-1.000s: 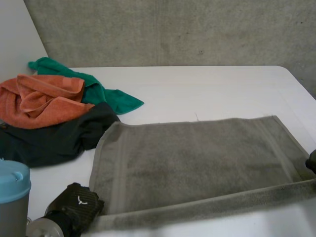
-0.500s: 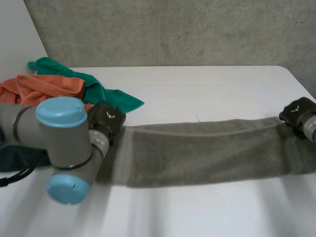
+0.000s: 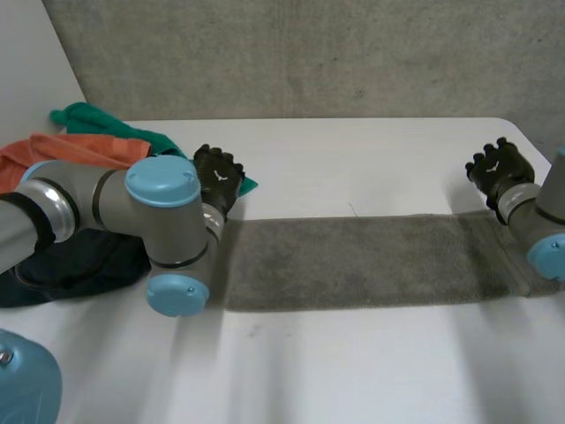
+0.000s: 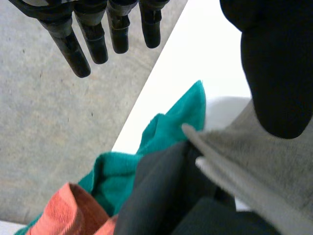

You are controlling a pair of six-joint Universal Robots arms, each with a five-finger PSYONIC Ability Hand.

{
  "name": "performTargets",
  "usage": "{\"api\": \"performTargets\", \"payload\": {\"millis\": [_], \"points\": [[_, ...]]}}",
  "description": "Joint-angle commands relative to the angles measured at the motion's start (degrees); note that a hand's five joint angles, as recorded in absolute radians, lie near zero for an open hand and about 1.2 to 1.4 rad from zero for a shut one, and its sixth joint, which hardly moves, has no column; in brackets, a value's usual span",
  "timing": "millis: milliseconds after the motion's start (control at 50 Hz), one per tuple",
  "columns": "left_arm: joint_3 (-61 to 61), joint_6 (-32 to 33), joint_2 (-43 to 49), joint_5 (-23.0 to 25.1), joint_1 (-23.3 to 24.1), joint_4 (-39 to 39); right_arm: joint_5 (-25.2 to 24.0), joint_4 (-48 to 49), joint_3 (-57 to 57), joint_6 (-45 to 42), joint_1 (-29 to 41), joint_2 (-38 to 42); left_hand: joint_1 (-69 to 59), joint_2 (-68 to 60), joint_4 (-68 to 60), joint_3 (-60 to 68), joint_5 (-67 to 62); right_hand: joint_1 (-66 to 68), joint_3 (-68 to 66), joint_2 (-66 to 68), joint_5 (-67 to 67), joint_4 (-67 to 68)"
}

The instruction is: Fold the laundry.

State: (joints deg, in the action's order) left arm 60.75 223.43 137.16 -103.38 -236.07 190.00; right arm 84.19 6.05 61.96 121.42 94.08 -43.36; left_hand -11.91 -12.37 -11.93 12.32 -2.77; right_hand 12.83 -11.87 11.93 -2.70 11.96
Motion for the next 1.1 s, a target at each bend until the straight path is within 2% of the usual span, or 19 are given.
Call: {"api": "performTargets", "payload": {"millis": [20, 120, 200, 320, 460, 540, 580, 600, 620, 720, 860, 920, 980, 1020, 1040, 1080, 1100], "points": [[3.31, -1.33, -5.84, -1.48, 1.05, -0.42, -3.23, -3.14, 8.08, 16.29, -3.81, -12.35, 1.91, 2.37, 1.93, -2.32, 2.77, -2.83, 1.87, -1.93, 2.7, -1.96], [9.72, -6.58, -12.6, -1.13, 1.14, -0.24, -13.58, -11.82, 16.24, 18.68, -11.26, -20.17, 1.91, 2.37, 1.93, -2.32, 2.77, -2.83, 1.87, -1.93, 2.7, -1.96], [13.5, -11.86, -16.13, -0.51, 1.14, -0.33, -17.99, -17.72, 20.56, 18.6, -17.68, -20.8, 1.91, 2.37, 1.93, -2.32, 2.77, 1.43, -2.38, 2.33, -1.56, 2.29], [17.55, -16.97, -18.68, 1.25, 1.49, -0.07, -20.02, -17.66, 25.31, 18.33, -22.97, -20.8, 1.91, 2.37, 1.93, -2.32, 2.77, 15.24, -16.19, 16.14, -15.37, 16.1], [19.31, -17.77, -18.86, 2.92, 1.58, 0.28, -22.83, -10.71, 28.13, 15.96, -24.12, -17.12, 1.91, 2.37, 1.93, -2.32, 2.77, 17.61, -18.57, 18.51, -17.74, 18.47], [19.4, -17.86, -18.77, 2.92, 1.58, 0.28, -22.84, -8.34, 28.13, 15.61, -24.03, -14.92, 1.91, 2.37, 1.93, -2.32, 2.77, 20.29, -21.25, 21.19, -20.42, 21.16], [19.4, -17.86, -18.77, 2.92, 1.58, 0.28, -22.57, -7.11, 28.04, 15.61, -24.03, -14.04, 1.91, 2.37, 1.93, -2.32, 2.77, 33.02, -33.98, 33.93, -33.16, 33.89], [19.49, -17.86, -18.77, 2.92, 1.58, 0.28, -22.49, -5.88, 28.04, 15.69, -24.03, -13.77, 1.91, 2.37, 1.93, -2.32, 2.77, 56.4, -57.36, 57.3, -56.53, 57.26], [19.58, -17.86, -18.86, 2.92, 1.58, 0.28, -22.4, -5.26, 28.04, 15.69, -24.12, -13.77, 1.91, 2.37, 1.93, -2.32, 2.77, 67.07, -68.02, 67.97, -67.2, 67.93], [19.93, -17.94, -19.04, 2.92, 1.49, 0.37, -20.56, -2.45, 28.66, 16.31, -25.78, -13.86, 1.91, 2.37, 1.93, -2.32, 2.77, 67.17, -68.13, 68.07, -67.3, 68.04], [20.98, -17.86, -21.14, 2.92, 1.4, 0.28, -13.44, 2.48, 28.49, 12.1, -32.82, -17.54, 1.91, 2.37, 1.93, -2.32, 2.77, 67.17, -68.13, 68.07, -67.3, 68.04], [22.12, -17.86, -22.38, 2.92, 1.31, 0.37, -12.2, 2.39, 27.08, 8.67, -32.91, -19.48, 1.91, 2.37, 1.93, -2.32, 2.77, 67.17, -68.13, 68.07, -67.3, 68.04], [23.09, -17.86, -23.43, 2.92, 1.31, 0.37, -13.17, 3.09, 27.25, 6.47, -31.33, -20.45, 1.91, 2.37, 1.93, -2.32, 2.77, 67.17, -68.13, 68.07, -67.3, 68.04], [23.62, -17.86, -24.13, 2.92, 1.22, 0.37, -15.01, 3.09, 26.9, 6.64, -25.55, -22.81, 1.91, 2.37, 1.93, -2.32, 2.77, 67.17, -68.13, 68.07, -67.3, 68.04], [23.79, -17.86, -24.31, 2.92, 1.22, 0.37, -16.93, 3.35, 26.73, 6.73, -19.61, -24.3, 1.91, 2.37, 1.93, -2.32, 2.77, 67.17, -68.13, 68.07, -67.3, 68.04], [24.23, -17.86, -24.92, 2.83, 1.05, 0.37, -18.96, 4.05, 26.99, 6.73, -14.56, -25.37, 1.91, 2.37, 1.93, -2.32, 2.77, 67.17, -68.13, 68.07, -67.3, 68.04], [24.41, -17.86, -25.1, 2.83, 1.05, 0.37, -20.88, 5.19, 27.6, 6.73, -9.67, -26.16, 1.91, 2.37, 1.93, -2.32, 2.77, 67.17, -68.13, 68.07, -67.3, 68.04]]}}
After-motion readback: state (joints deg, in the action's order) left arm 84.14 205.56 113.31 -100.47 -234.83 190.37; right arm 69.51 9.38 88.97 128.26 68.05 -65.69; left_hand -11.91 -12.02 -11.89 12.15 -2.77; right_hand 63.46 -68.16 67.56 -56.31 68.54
